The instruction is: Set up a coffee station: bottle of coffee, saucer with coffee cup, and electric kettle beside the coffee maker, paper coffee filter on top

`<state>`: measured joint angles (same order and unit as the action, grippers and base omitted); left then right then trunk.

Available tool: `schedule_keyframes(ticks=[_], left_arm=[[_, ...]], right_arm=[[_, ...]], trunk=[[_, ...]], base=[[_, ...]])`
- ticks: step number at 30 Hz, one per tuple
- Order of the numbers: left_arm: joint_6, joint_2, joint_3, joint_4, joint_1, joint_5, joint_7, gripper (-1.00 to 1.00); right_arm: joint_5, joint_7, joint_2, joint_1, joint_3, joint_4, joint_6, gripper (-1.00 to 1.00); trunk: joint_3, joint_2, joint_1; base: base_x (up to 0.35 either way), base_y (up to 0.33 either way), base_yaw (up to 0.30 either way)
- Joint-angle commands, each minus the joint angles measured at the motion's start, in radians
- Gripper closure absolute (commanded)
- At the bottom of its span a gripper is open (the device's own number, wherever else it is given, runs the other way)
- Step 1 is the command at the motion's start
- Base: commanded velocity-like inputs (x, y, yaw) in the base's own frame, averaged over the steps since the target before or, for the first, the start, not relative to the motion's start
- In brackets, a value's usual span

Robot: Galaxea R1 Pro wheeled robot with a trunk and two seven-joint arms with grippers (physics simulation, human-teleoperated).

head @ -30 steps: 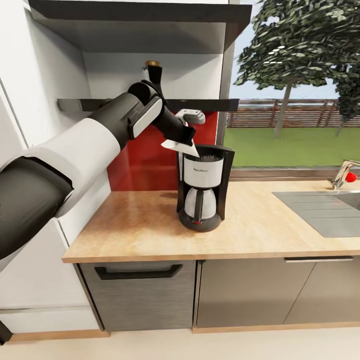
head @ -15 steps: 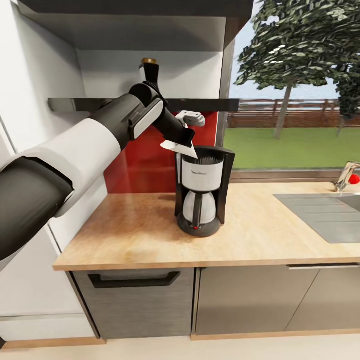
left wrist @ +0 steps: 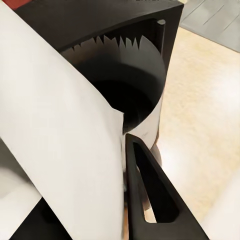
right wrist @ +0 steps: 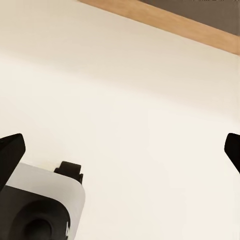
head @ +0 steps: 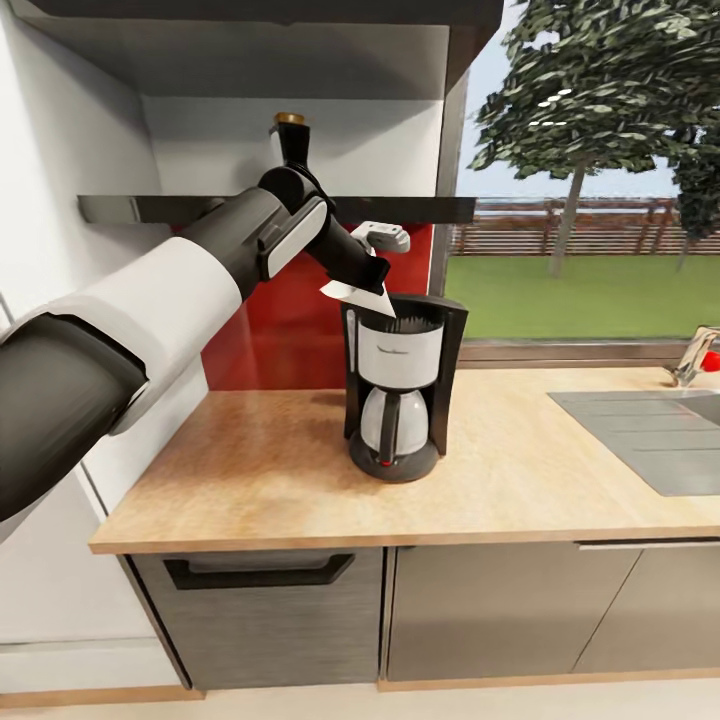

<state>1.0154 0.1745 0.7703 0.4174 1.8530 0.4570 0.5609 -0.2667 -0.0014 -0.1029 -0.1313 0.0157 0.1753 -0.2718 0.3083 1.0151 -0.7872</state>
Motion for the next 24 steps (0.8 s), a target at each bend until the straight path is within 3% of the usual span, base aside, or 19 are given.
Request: schedule_keyframes(ticks=[1, 4, 10, 12, 24], left_arm=[[-0.001, 0.0, 0.003, -0.001, 0.002, -0.009, 0.01, 1.0], [-0.001, 0.0, 0.004, 0.0, 0.002, -0.012, 0.01, 1.0], [0.0, 0.0, 0.004, 0.026, 0.002, -0.095, 0.011, 1.0], [0.0, 0.0, 0.005, 0.029, 0.002, -0.106, 0.011, 1.0], [0.0, 0.0, 0.006, 0.032, 0.002, -0.119, 0.011, 1.0]], right_arm=[[-0.003, 0.0, 0.0, -0.001, 0.001, 0.0, -0.003, -1.0], [-0.003, 0.0, 0.0, -0.001, 0.001, 0.0, -0.003, -1.0], [-0.003, 0.0, 0.0, -0.001, 0.001, 0.0, -0.003, -1.0], [-0.003, 0.0, 0.0, -0.001, 0.001, 0.0, -0.003, -1.0], [-0.003, 0.0, 0.0, -0.001, 0.001, 0.0, -0.003, -1.0]], trunk=[[0.001, 0.001, 0.0], [0.001, 0.001, 0.0], [0.001, 0.001, 0.0], [0.001, 0.001, 0.0], [0.001, 0.001, 0.0]], base=[[0.026, -0.017, 0.0], [0.059, -0.037, 0.0], [0.123, -0.102, 0.0], [0.036, -0.03, 0.0], [0.009, -0.007, 0.0]])
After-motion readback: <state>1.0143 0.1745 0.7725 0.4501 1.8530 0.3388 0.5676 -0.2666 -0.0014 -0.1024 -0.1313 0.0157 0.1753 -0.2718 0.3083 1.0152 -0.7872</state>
